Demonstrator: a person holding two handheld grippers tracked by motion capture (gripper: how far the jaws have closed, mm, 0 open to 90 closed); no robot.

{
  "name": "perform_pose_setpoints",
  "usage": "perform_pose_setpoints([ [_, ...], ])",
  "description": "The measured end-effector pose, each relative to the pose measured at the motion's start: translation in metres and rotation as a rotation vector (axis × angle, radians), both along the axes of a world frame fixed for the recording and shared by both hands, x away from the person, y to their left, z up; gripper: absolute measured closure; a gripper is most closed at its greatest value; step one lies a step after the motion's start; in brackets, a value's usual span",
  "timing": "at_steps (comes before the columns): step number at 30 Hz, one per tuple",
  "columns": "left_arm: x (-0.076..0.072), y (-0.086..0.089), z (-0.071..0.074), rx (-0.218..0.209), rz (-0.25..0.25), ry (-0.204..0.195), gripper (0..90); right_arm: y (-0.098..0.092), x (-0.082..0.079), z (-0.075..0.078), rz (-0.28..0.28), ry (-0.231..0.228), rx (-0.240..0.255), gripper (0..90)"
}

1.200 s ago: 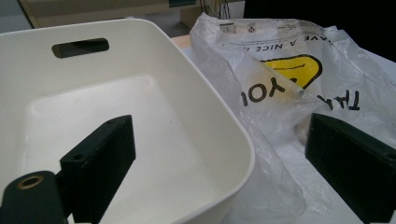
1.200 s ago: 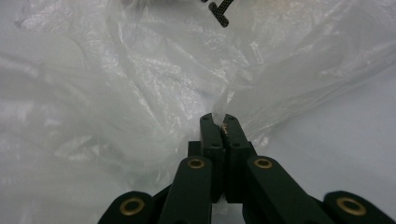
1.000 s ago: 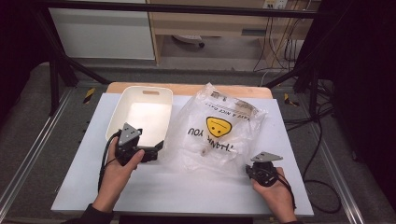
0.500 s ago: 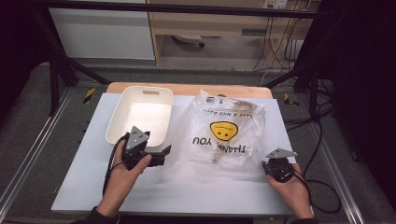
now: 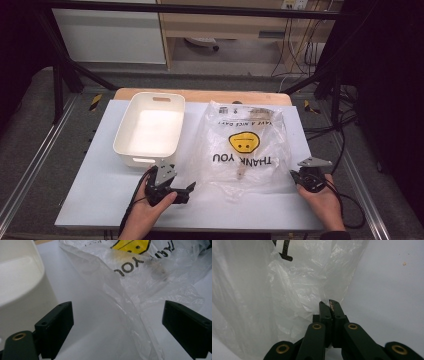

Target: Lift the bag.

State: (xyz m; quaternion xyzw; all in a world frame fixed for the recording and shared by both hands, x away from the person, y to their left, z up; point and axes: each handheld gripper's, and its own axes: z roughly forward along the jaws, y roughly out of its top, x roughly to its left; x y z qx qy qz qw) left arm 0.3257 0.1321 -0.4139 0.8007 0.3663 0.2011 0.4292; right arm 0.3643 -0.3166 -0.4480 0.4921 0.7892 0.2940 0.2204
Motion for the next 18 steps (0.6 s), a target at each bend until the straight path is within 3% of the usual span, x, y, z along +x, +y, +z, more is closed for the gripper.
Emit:
perform_pose_setpoints([
  [6,0.017,-0.012,-0.016,0.009,-0.012,0.039,13.2,0.001,-0.001,0.000,0.000,-0.003,0.000,90.0],
  [8,0.019,-0.017,-0.020,0.011,-0.026,0.056,24.5,0.002,-0.002,0.000,0.004,-0.009,-0.013,90.0],
  [10,0.021,-0.023,-0.023,0.025,-0.032,0.063,25.0,0.003,-0.002,0.000,0.008,-0.007,-0.021,90.0],
  [13,0.025,-0.030,-0.026,-0.010,-0.032,0.094,25.9,0.005,-0.004,0.000,0.011,-0.005,-0.021,90.0],
  [16,0.030,-0.040,-0.030,0.031,-0.004,0.087,36.8,0.006,-0.006,0.001,0.021,-0.002,-0.019,90.0],
  [18,0.032,-0.041,-0.034,0.034,0.001,0.106,53.5,0.007,-0.008,0.001,0.021,0.001,-0.010,90.0],
])
